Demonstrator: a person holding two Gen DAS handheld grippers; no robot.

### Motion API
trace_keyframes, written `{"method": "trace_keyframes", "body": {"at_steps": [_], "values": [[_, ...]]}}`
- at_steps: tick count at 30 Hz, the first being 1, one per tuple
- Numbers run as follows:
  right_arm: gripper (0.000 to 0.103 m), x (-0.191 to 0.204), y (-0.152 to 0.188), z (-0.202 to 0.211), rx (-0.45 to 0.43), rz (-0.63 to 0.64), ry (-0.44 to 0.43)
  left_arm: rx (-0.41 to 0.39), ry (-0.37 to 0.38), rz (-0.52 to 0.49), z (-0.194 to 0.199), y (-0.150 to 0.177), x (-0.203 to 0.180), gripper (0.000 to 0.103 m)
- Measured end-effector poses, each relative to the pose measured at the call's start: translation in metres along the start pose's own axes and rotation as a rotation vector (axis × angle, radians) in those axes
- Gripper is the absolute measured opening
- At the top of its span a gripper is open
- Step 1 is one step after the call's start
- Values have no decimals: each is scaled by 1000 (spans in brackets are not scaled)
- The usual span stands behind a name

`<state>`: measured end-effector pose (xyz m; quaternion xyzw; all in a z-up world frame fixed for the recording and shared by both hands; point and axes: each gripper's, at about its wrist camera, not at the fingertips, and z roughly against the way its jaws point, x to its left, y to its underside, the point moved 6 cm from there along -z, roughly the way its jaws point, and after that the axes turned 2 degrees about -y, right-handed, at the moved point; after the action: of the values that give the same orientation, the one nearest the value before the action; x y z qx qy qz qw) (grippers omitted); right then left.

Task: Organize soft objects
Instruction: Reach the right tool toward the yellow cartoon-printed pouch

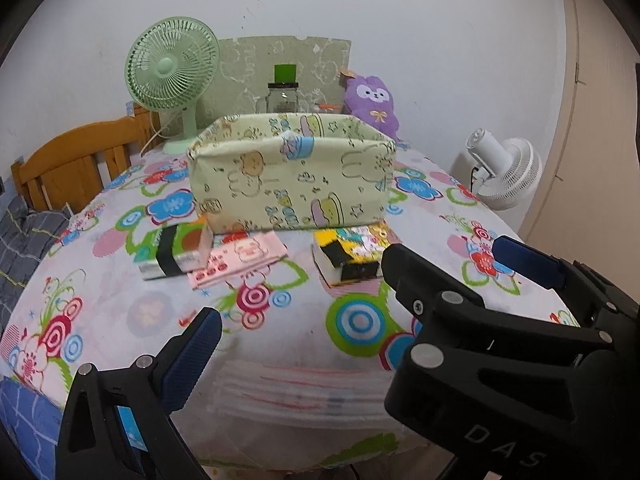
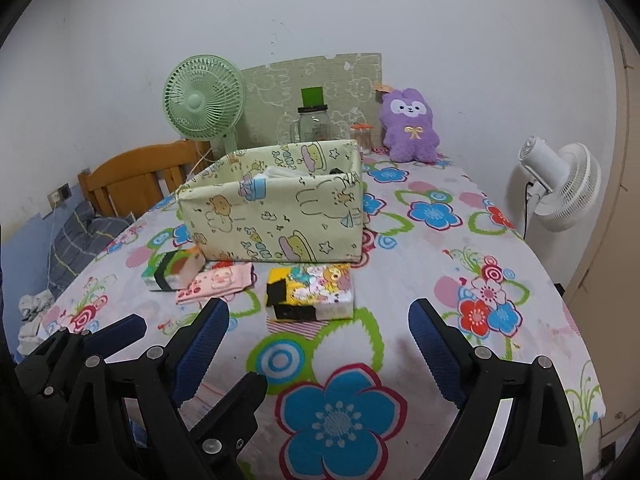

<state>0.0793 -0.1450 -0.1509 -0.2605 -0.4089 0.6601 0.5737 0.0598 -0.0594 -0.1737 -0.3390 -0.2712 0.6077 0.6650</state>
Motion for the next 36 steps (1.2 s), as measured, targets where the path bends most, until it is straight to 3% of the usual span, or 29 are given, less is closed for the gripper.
{"method": "trace_keyframes", "body": {"at_steps": [18,30,36], "values": [[94,-9,30,-13,72,-9,41,58,-21,-7,-23,26,-2,103],[94,-6,33,-25,95,-1,46,13,-49,39,-31,31,10,103],[94,-6,33,-29,101,-2,49,13,-59,57,-30,30,13,98]]}}
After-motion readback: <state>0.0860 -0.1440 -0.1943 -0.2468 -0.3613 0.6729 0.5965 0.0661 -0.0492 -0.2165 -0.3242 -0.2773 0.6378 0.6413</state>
